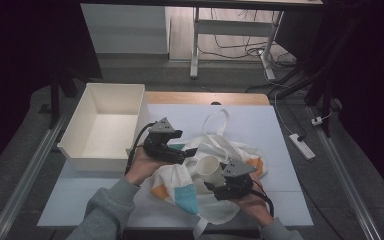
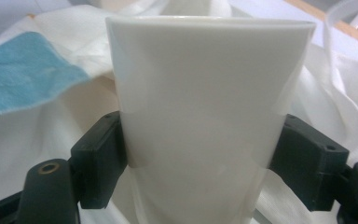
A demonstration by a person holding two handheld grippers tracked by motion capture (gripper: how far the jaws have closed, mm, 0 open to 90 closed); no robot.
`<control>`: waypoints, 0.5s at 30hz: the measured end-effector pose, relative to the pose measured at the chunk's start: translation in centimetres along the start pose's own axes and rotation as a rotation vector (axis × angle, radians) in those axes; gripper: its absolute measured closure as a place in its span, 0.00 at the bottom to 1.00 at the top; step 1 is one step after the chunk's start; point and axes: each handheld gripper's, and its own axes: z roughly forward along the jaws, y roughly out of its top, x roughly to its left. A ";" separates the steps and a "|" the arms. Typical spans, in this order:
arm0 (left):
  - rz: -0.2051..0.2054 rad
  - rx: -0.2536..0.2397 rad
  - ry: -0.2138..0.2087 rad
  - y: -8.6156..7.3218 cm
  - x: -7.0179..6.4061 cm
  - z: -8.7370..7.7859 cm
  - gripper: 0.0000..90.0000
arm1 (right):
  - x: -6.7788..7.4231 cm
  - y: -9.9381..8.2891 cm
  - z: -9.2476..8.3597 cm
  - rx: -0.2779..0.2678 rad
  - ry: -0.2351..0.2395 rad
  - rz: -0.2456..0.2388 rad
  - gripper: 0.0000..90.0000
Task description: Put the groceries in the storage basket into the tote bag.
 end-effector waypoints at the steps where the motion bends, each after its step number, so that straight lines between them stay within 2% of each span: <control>1: 0.000 0.001 0.000 0.0 0.0 0.0 0.18 | 0.0 0.0 0.2 0.000 -0.007 -0.003 0.25; 4: -0.004 -0.002 0.000 0.0 0.1 0.0 0.18 | -0.5 -0.3 1.5 0.029 -0.026 -0.004 0.25; 5: -0.006 -0.004 0.001 0.0 0.2 -0.1 0.18 | -0.7 -0.5 1.7 0.017 -0.030 -0.001 0.25; 6: -0.006 -0.005 0.002 0.0 0.2 -0.2 0.18 | -1.0 -0.5 1.7 0.019 -0.022 0.031 0.25; 8: -0.006 -0.008 0.004 -0.1 0.3 -0.3 0.18 | -1.3 -0.5 1.4 0.050 -0.007 0.045 0.25; 11: -0.005 -0.007 0.003 -0.1 0.2 -0.3 0.18 | -1.7 -0.6 0.3 0.124 0.005 0.076 0.25; 13: -0.004 -0.005 0.002 -0.1 0.2 -0.2 0.18 | -2.0 -1.0 -0.3 0.171 0.001 0.077 0.25; 15: -0.001 -0.004 0.001 -0.1 0.1 -0.1 0.18 | -2.0 -1.6 -0.5 0.193 -0.018 0.072 0.24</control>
